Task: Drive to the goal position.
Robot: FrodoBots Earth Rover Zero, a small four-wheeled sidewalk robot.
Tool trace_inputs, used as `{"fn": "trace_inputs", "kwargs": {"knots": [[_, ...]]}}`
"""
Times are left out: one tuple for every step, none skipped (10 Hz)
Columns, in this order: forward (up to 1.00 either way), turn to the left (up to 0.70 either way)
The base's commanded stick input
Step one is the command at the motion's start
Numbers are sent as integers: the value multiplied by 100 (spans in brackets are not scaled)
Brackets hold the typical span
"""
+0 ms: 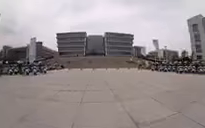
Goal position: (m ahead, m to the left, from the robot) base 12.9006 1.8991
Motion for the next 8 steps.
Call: {"fn": "trace_inputs", "kwargs": {"knots": [[70,1],[70,1],[70,1],[70,1],[70,1],[70,1],[70,1],[70,1]]}}
